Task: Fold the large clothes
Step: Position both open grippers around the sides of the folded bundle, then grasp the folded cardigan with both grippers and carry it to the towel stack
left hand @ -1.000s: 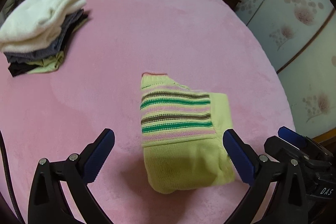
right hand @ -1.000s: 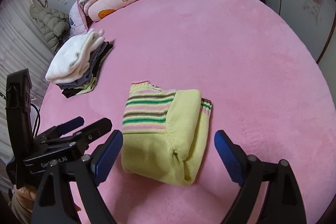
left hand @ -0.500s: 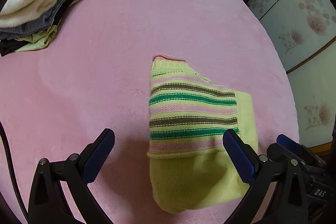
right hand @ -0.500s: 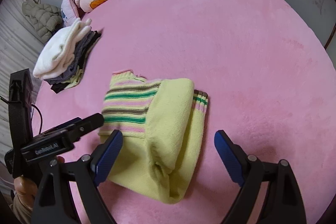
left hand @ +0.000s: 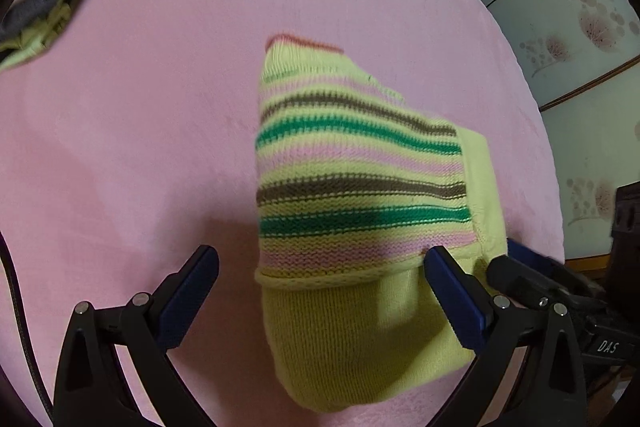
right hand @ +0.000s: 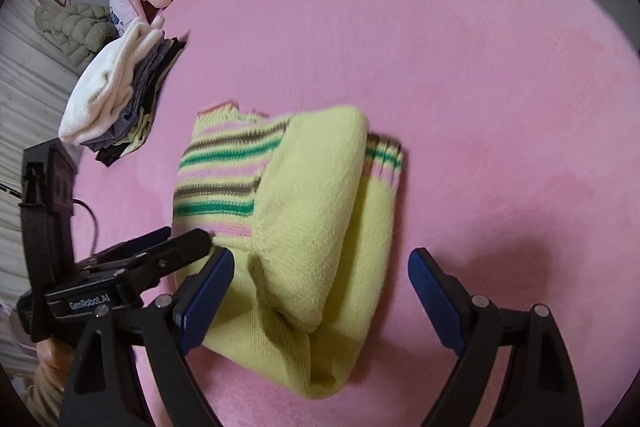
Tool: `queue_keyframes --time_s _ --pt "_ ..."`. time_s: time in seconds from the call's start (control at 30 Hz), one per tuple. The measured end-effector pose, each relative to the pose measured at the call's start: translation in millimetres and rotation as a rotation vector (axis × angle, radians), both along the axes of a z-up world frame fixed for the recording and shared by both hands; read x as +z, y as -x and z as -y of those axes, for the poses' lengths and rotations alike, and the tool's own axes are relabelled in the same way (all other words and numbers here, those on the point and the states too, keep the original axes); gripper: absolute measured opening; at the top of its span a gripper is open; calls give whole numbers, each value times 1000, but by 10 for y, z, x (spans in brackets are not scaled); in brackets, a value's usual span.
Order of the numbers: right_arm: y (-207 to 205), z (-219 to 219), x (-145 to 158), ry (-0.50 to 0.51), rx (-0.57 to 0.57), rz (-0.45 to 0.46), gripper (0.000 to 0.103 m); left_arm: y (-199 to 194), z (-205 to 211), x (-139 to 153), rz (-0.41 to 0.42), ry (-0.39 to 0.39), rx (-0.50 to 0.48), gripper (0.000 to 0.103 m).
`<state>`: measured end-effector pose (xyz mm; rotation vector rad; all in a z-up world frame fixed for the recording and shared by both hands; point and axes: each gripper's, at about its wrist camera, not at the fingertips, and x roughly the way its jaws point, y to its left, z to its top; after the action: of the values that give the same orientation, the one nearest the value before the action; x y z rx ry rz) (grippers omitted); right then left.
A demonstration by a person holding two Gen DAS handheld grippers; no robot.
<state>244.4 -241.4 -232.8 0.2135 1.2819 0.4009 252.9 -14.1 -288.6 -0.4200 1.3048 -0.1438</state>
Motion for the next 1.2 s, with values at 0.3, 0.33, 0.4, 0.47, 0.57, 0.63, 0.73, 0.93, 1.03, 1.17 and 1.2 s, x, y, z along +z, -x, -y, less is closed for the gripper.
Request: queue_keyframes --time_s 0.3,0.33,0.4,0.47,0.57,0.63,0.73,0.93,1.03,1.17,1.2 --pt "-42 -3 -441 -150 1 -96 89 59 -192 -383 14 210 32 102" --pt "-50 12 -480 -179 -10 -102 89 65 -200 -397 20 221 31 102" --pt "-69 53 -533 -234 -27 -112 88 83 -217 -417 38 252 20 93" --pt "-90 65 -576 -268 -32 -126 79 96 -240 -431 53 306 15 76" --pt "-115 70 -616 -330 -32 -147 64 109 -211 -441 56 311 24 72" --pt "-112 41 -591 -335 -20 -137 56 136 -208 -404 66 305 16 65" --pt "-73 45 -500 -325 -2 -109 45 155 -133 -280 85 270 -8 53" --pt "-7 29 -163 -324 24 -95 40 213 -10 284 108 177 -44 51" --pt "75 1 169 -328 39 -73 40 329 -34 702 126 158 -50 51" --pt "228 -74 700 -333 72 -37 40 520 -87 1295 151 131 -41 51" --pt "275 -119 883 -338 84 -26 40 572 -113 1491 157 123 -35 51"
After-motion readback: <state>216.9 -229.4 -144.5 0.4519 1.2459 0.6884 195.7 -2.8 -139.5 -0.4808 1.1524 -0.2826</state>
